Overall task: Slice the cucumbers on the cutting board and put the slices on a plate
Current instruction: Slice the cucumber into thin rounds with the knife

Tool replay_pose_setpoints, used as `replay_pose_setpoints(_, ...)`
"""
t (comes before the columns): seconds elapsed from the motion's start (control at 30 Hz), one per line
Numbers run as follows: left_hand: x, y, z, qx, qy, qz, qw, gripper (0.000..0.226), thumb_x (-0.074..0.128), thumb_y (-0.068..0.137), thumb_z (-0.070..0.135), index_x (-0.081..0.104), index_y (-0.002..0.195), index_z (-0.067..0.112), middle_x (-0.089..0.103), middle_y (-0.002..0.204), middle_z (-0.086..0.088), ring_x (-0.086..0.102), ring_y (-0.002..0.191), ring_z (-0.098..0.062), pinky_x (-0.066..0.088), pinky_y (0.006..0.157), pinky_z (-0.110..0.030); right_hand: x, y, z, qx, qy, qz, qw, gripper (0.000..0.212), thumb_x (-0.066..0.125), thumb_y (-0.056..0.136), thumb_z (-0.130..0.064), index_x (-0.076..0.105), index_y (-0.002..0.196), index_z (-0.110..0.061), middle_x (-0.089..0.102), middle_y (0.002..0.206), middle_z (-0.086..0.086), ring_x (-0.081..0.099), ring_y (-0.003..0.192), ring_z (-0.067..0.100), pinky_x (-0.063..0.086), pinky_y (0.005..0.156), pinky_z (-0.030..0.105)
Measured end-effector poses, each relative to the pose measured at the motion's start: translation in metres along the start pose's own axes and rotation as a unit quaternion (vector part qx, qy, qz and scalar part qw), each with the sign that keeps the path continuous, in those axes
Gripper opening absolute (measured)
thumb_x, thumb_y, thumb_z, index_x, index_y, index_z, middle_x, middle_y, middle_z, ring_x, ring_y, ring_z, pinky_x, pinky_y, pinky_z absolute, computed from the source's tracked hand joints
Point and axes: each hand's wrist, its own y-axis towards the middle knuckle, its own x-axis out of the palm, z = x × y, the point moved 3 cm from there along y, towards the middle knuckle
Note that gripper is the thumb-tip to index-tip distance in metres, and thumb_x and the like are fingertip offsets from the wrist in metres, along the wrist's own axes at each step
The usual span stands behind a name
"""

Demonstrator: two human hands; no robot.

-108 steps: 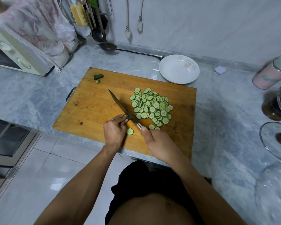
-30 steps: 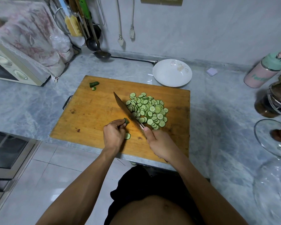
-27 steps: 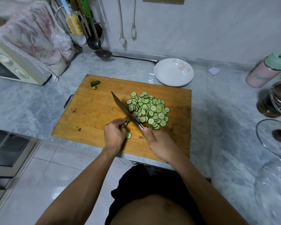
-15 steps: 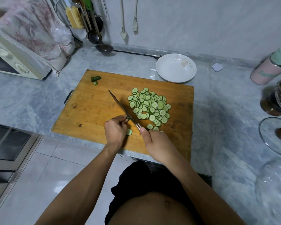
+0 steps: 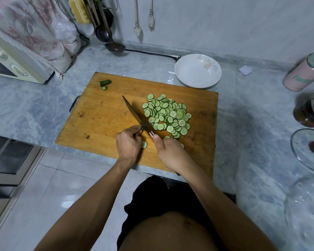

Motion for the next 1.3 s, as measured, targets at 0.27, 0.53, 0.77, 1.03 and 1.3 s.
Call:
replay_pose_setpoints(0.27,-0.001,-0.002,0.004,-0.023,-0.012,0.004,1.0,0.028,0.059,0.079,-0.006,0.077,0.097,0.005,0.074,0.103,-0.005,0.07,0.096,-0.013,0.055,0.09,-0.029,0.0,0.006,0.019,0.036,0.035,0.023,0.998,0.064,0.021,0.105,-0.052,0.064,0.085,-0.01,0.059,0.07,0.004,0.058,0.067,0.024,0.049,0.066,0.035)
replay_pose_setpoints(0.53,-0.005,-0.003,0.006,-0.057,-0.037,0.016,0.998,0.02,0.064,0.083,-0.005,0.076,0.098,0.003,0.074,0.102,-0.004,0.062,0.089,0.007,0.045,0.09,-0.007,-0.012,-0.004,0.022,0.024,0.046,0.033,0.998,0.056,0.027,0.106,-0.049,0.048,0.061,-0.024,0.051,0.059,-0.002,0.05,0.055,0.015,0.041,0.058,0.03)
replay_pose_setpoints(0.77,-0.007,-0.003,0.007,-0.049,-0.034,0.022,0.998,0.016,0.066,0.084,-0.002,0.076,0.095,0.003,0.074,0.101,-0.007,0.065,0.091,-0.003,0.05,0.093,-0.02,-0.007,-0.014,0.011,-0.031,0.014,0.04,0.999,0.06,0.031,0.106,-0.047,0.058,0.074,-0.005,0.062,0.074,0.015,0.058,0.072,0.029,0.046,0.07,0.043)
replay_pose_setpoints(1.03,-0.008,-0.003,0.008,-0.054,-0.04,0.016,0.998,0.016,0.065,0.083,-0.003,0.077,0.093,0.002,0.074,0.099,-0.009,0.066,0.089,-0.006,0.049,0.091,-0.018,-0.003,-0.021,0.01,-0.038,-0.002,0.031,0.999,0.057,0.028,0.106,-0.049,0.051,0.066,-0.015,0.056,0.067,0.006,0.054,0.067,0.023,0.045,0.069,0.04)
replay_pose_setpoints(1.3,-0.007,-0.002,0.007,-0.044,-0.041,0.022,0.998,0.022,0.062,0.081,-0.009,0.076,0.095,0.001,0.074,0.098,-0.008,0.064,0.087,0.001,0.05,0.091,-0.017,0.003,-0.01,0.0,-0.024,-0.002,0.019,1.0,0.063,0.027,0.107,-0.046,0.056,0.072,-0.003,0.056,0.069,0.011,0.054,0.071,0.028,0.041,0.068,0.04)
